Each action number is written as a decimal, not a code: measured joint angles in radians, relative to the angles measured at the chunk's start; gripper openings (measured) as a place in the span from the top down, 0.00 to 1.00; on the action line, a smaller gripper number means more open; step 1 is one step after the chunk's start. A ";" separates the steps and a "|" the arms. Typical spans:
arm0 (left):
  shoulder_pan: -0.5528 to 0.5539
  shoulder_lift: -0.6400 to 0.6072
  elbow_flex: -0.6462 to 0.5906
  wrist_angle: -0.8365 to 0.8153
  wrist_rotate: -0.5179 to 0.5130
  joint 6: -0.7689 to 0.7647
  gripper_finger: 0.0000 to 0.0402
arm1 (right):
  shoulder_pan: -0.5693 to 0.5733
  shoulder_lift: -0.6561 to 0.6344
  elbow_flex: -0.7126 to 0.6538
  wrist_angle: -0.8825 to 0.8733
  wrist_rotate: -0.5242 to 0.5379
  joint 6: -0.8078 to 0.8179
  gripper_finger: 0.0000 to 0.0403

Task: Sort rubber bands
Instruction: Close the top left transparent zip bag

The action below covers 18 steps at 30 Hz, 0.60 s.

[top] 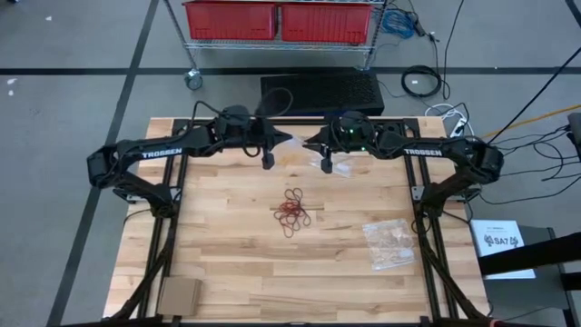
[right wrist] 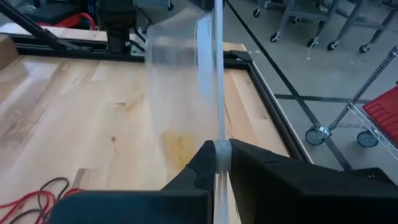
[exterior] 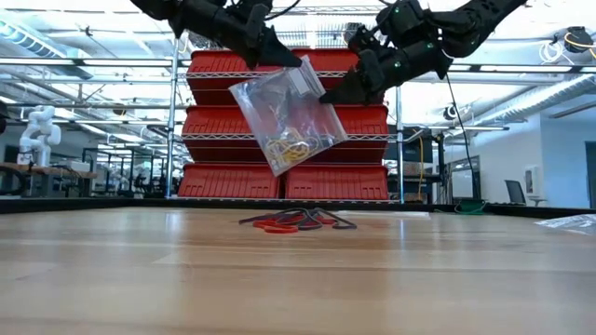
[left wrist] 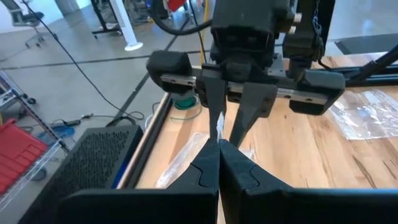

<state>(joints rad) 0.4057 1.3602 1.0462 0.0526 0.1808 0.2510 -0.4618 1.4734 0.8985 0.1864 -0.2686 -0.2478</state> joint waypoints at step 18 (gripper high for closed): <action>0.019 -0.013 0.000 -0.028 -0.024 0.018 1.00 | 0.006 0.001 -0.004 -0.118 0.007 0.026 0.97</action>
<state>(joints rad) 0.4244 1.3476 1.0462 0.0250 0.1570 0.2691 -0.4553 1.4746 0.8940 0.0685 -0.2619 -0.2214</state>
